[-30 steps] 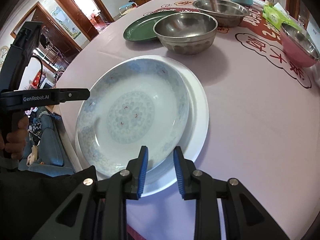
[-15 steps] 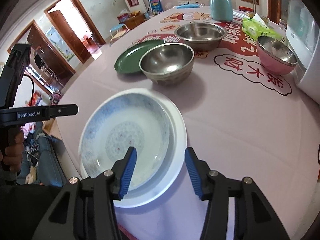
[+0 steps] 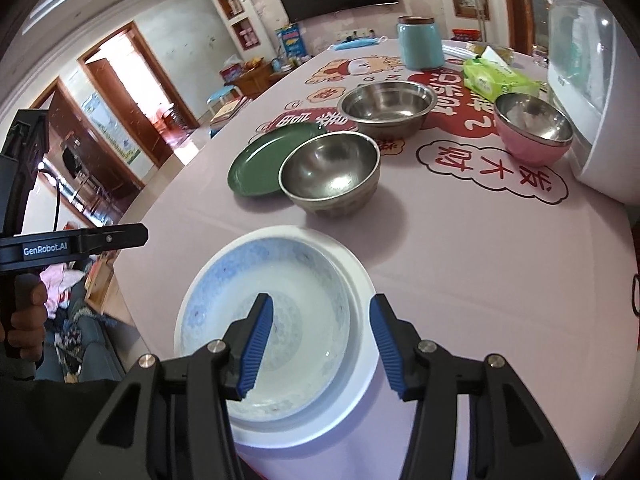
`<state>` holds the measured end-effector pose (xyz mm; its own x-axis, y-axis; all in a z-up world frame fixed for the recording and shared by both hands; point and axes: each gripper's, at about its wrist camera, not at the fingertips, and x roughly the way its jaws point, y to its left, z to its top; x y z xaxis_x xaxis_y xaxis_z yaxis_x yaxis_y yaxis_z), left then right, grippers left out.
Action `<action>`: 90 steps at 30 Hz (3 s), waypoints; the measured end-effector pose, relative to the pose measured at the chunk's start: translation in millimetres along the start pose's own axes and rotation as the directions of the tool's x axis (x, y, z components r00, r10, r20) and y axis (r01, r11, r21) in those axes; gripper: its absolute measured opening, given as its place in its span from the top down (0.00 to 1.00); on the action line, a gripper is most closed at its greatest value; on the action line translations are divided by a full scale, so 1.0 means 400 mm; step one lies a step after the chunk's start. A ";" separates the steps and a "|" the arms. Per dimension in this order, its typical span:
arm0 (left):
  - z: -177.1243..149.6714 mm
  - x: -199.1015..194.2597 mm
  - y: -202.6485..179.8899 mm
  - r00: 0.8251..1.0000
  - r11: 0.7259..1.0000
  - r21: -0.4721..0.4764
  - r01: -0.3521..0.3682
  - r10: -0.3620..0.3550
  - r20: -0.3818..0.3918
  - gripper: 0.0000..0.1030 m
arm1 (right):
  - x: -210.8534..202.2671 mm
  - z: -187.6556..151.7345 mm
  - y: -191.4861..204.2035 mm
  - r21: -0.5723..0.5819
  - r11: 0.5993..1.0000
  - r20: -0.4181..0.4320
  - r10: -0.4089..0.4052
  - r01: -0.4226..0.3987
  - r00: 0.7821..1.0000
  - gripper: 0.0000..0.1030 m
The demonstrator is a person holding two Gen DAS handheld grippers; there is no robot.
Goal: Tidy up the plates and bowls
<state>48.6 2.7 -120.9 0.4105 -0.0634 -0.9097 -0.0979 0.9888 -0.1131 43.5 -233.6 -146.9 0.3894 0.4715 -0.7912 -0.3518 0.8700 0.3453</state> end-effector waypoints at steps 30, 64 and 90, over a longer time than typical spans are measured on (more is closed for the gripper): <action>0.174 0.010 0.233 0.988 0.936 0.317 0.153 -0.144 -0.053 0.29 | 0.106 0.035 0.276 0.343 0.931 0.087 -0.162 0.124 0.983 0.38; 0.398 0.194 0.376 0.979 0.945 0.274 0.182 -0.147 -0.143 0.22 | 0.328 0.139 0.256 0.595 0.796 0.016 -0.150 0.111 0.989 0.38; 0.474 0.455 0.268 0.956 0.920 0.263 0.290 -0.264 -0.129 0.22 | 0.440 0.212 0.214 0.470 0.869 0.093 -0.226 0.157 0.970 0.38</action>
<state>284.8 122.8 -222.7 0.3013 -0.3393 -0.8911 0.2672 0.9271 -0.2626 154.0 -63.9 -213.6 0.5364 0.2739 -0.7982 0.1553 0.8977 0.4124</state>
